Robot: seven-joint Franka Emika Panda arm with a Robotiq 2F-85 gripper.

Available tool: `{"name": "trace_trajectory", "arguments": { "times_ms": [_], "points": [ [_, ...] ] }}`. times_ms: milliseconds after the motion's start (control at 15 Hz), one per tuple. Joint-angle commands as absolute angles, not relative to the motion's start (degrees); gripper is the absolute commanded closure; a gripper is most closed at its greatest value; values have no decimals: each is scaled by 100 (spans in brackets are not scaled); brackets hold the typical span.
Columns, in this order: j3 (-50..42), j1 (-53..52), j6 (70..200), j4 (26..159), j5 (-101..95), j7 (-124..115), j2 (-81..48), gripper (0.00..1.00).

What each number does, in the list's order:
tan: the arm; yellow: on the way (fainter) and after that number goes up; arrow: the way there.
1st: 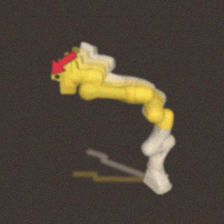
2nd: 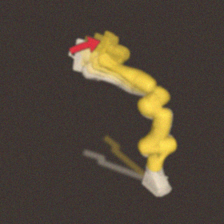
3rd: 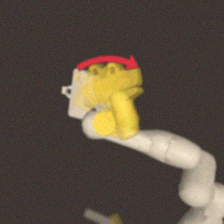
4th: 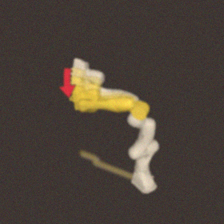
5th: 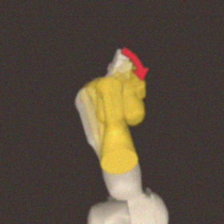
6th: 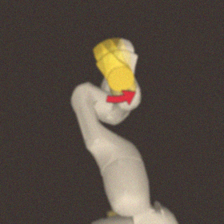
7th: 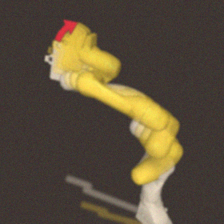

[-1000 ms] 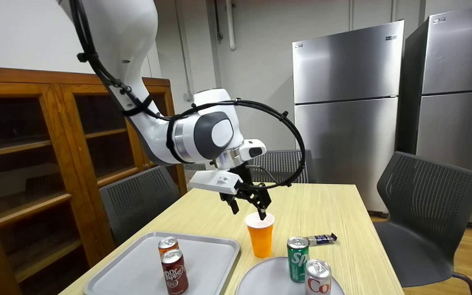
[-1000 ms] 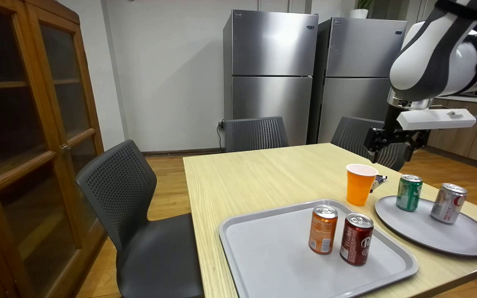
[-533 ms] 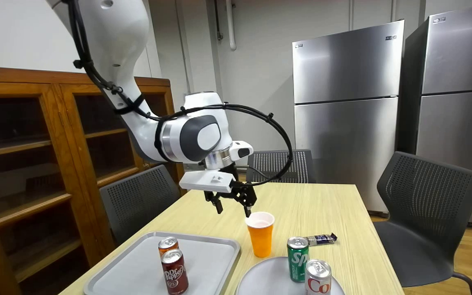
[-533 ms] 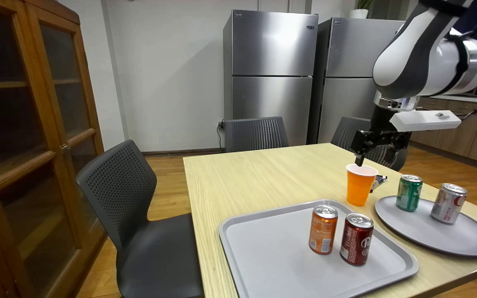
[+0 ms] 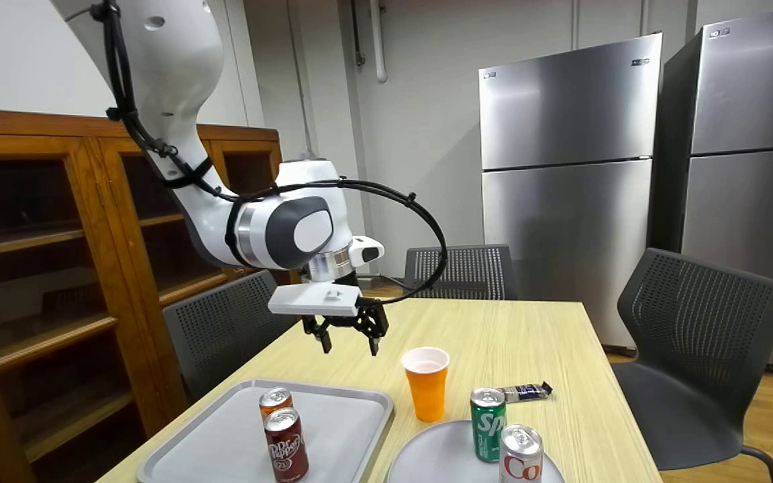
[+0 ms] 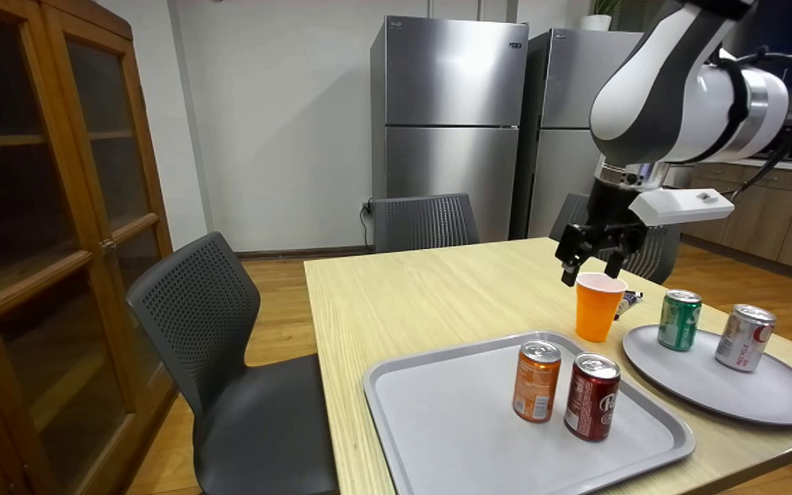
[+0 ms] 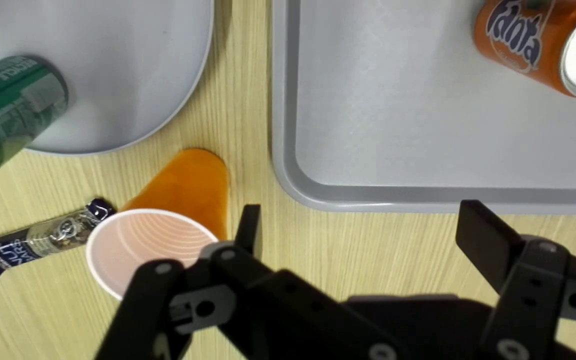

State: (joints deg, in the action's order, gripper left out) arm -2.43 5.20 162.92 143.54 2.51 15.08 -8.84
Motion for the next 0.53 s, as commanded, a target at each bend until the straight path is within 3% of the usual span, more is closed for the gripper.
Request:
{"name": "trace_trajectory", "arguments": {
  "times_ms": [0, 467],
  "points": [
    [12, 559, 16177, 14575, 371, 1836, -611, 0],
    [311, 348, 16203, 14815, 296, 1851, -551, 0]
  ]
}}
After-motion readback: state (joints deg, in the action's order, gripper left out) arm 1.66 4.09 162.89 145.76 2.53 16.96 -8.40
